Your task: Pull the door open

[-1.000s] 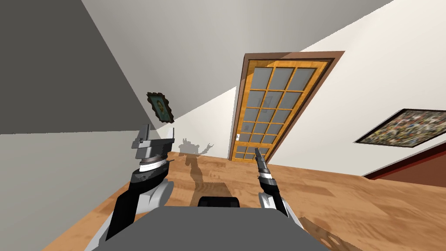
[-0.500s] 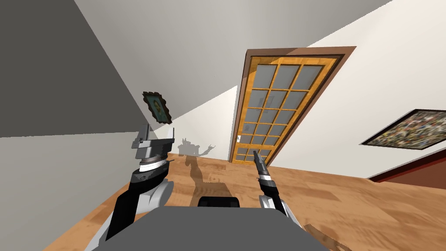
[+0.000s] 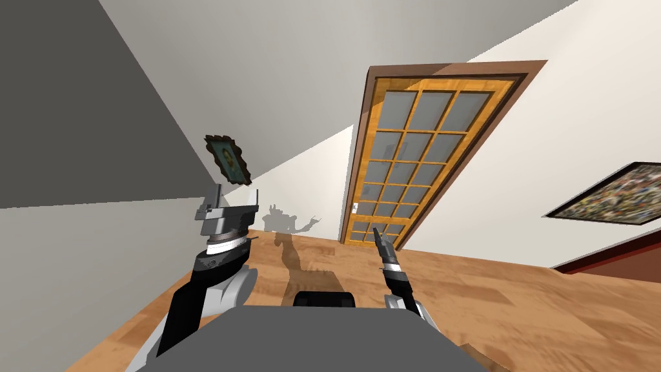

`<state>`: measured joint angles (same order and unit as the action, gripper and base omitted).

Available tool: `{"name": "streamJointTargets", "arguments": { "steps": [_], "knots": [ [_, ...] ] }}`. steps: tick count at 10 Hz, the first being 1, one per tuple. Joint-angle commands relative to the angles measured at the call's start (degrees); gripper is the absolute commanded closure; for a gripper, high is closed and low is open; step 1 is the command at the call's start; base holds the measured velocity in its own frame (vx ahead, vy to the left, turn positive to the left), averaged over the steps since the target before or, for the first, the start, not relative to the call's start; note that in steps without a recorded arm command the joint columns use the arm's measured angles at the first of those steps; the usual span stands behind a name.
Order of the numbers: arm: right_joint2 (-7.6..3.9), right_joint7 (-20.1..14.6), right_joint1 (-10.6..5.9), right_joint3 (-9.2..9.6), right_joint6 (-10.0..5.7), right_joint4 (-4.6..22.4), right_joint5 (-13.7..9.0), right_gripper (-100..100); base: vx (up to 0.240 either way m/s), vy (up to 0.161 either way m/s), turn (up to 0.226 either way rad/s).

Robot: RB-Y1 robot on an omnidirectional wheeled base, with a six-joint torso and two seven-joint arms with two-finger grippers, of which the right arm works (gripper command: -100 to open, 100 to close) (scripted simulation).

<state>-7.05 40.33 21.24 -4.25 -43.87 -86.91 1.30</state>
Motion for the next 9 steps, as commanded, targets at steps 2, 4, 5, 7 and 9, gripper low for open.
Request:
{"name": "streamJointTargets", "arguments": {
  "steps": [2, 4, 5, 7, 9],
  "knots": [
    [-0.29, 3.2, -0.52, -0.29, -0.57, 2.9, 0.5, -100, 0.101, 0.004, -0.005],
    [-0.45, 5.6, -0.88, -0.47, -1.03, 5.2, 0.9, -100, 0.105, 0.008, -0.003],
    [-0.53, 6.8, -1.06, -0.56, -1.26, 6.3, 1.1, -100, 0.104, 0.007, -0.005],
    [-0.66, 9.1, -1.39, -0.73, -1.70, 8.4, 1.5, -100, 0.100, 0.004, -0.004],
    [-0.79, 11.3, -1.73, -0.90, -2.14, 10.6, 1.8, -100, 0.093, 0.010, -0.004]
  ]
}}
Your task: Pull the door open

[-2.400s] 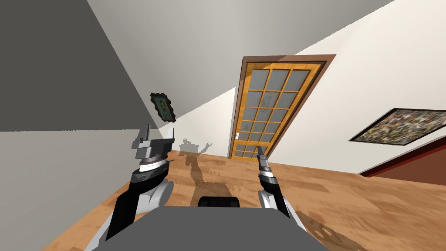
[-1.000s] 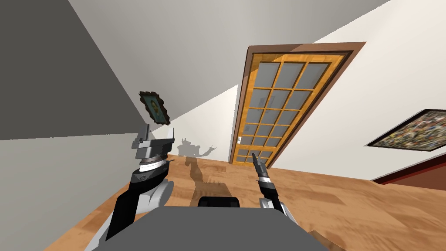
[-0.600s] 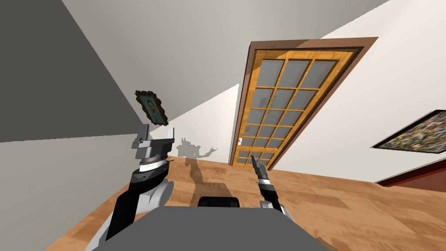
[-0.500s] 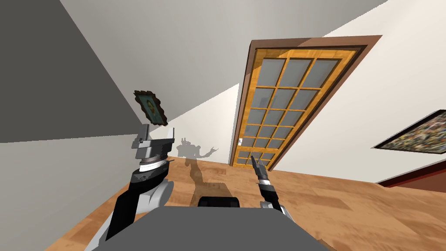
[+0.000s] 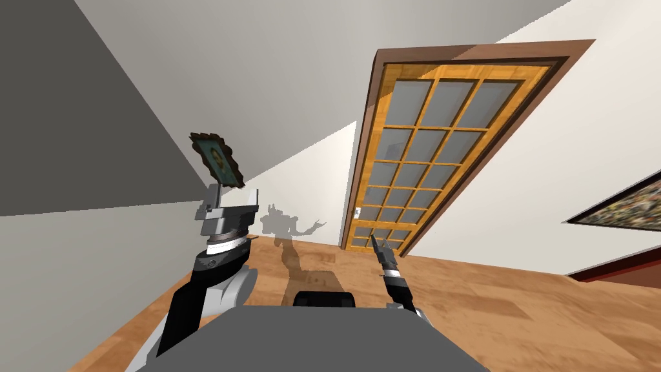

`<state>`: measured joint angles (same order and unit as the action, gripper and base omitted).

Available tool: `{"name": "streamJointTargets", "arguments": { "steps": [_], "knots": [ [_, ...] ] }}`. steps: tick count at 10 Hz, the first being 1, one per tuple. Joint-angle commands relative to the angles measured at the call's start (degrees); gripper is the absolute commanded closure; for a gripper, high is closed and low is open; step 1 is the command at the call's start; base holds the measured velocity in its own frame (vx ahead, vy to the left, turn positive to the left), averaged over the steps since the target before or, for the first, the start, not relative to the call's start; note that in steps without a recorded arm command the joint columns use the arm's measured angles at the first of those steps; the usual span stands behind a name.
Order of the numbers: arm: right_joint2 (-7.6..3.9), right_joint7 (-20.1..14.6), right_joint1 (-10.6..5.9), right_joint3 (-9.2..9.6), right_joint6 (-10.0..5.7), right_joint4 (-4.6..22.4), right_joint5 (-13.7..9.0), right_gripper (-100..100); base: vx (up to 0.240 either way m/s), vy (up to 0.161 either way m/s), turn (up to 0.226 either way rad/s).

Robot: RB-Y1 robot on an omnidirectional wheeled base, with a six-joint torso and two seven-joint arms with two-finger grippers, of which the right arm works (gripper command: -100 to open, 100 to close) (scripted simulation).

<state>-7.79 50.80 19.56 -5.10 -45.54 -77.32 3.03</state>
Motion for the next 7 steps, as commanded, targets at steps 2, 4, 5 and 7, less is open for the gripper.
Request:
{"name": "streamJointTargets", "arguments": {
  "steps": [2, 4, 5, 7],
  "knots": [
    [-0.18, 3.1, -0.39, -0.22, -0.91, 3.1, 0.5, -100, 0.101, 0.013, -0.005],
    [-0.29, 5.1, -0.70, -0.38, -1.31, 5.0, 0.8, -100, 0.100, 0.011, -0.004],
    [-0.35, 6.2, -0.85, -0.46, -1.50, 6.0, 1.0, -100, 0.099, 0.007, -0.004],
    [-0.45, 8.2, -1.15, -0.61, -1.90, 7.9, 1.3, -100, 0.100, 0.009, -0.003]
  ]
}}
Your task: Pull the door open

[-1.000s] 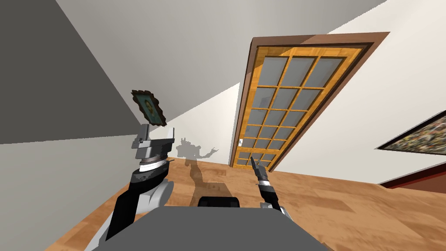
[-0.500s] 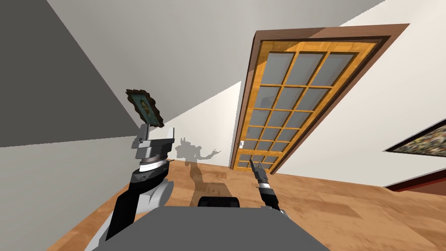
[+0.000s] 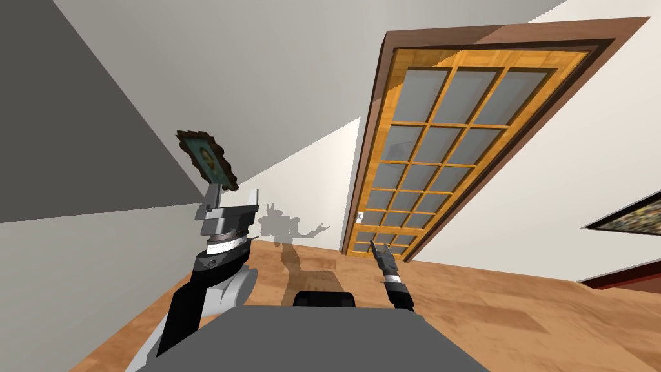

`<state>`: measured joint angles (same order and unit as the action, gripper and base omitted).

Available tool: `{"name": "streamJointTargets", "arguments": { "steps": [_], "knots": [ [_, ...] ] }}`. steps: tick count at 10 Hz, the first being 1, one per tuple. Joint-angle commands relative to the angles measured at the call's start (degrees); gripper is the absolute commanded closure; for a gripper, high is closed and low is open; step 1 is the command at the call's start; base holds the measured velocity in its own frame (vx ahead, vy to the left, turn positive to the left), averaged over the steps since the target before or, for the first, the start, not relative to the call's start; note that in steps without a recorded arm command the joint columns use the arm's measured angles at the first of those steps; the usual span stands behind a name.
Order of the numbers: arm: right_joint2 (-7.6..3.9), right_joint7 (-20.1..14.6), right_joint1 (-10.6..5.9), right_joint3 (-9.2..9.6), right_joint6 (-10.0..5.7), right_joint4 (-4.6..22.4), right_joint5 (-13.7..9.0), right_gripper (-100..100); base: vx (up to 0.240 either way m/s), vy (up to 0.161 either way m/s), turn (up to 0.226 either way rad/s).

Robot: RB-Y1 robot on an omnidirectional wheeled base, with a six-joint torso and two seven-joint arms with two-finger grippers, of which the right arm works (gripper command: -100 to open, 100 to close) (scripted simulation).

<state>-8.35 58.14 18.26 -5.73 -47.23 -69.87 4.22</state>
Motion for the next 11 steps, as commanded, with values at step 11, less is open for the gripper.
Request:
{"name": "streamJointTargets", "arguments": {
  "steps": [11],
  "knots": [
    [-0.42, 12.0, -1.53, -0.83, -2.37, 11.0, 2.0, -100, 0.117, 0.008, -0.004]
  ]
}}
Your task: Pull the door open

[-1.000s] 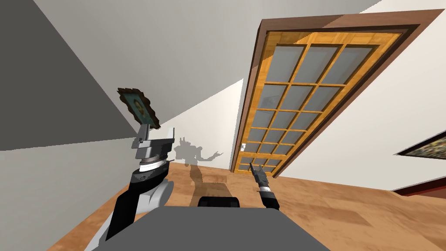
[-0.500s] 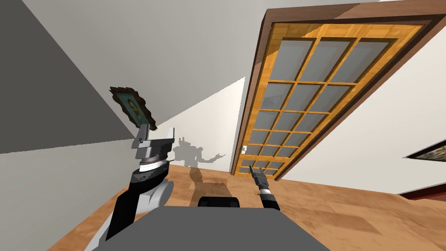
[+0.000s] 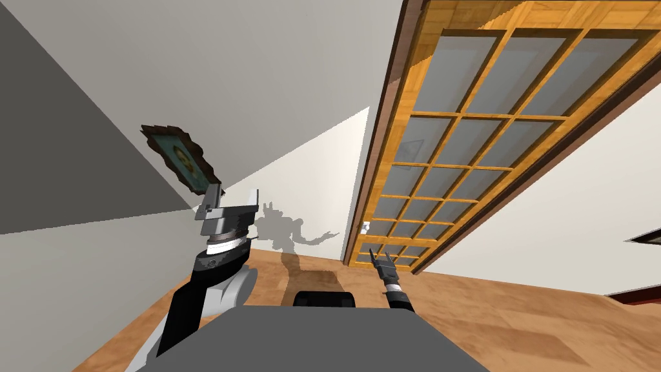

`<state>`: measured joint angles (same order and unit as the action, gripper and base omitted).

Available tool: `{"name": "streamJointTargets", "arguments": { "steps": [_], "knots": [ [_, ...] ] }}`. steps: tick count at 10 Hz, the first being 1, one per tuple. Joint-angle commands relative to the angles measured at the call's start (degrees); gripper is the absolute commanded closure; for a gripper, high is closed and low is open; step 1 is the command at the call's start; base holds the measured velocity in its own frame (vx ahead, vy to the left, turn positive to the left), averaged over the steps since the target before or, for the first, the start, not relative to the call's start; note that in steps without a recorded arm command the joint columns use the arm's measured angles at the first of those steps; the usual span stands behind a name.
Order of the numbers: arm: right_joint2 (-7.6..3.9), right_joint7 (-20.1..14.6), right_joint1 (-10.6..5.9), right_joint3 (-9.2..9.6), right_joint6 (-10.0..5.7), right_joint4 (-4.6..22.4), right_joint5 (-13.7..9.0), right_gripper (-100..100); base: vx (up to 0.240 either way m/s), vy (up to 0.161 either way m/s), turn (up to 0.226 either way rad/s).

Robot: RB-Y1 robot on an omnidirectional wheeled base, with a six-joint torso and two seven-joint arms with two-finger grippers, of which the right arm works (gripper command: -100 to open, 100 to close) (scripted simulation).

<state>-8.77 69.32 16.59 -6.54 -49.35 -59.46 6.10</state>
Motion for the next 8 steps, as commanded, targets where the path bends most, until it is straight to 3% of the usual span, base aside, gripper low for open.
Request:
{"name": "streamJointTargets", "arguments": {
  "steps": [1, 4, 5, 8],
  "knots": [
    [-0.05, 1.8, -0.01, -0.10, -0.44, 1.5, 0.3, -100, 0.163, 0.004, -0.005],
    [-0.16, 4.6, -0.43, -0.31, -0.99, 4.1, 0.8, -100, 0.174, -0.008, -0.005],
    [-0.10, 4.1, -0.39, -0.27, -0.94, 3.7, 0.7, -100, 0.075, -0.007, 0.002],
    [0.80, 6.4, -2.87, -3.60, 0.00, 5.9, -1.1, -100, 0.018, -0.022, 0.272]
  ]
}}
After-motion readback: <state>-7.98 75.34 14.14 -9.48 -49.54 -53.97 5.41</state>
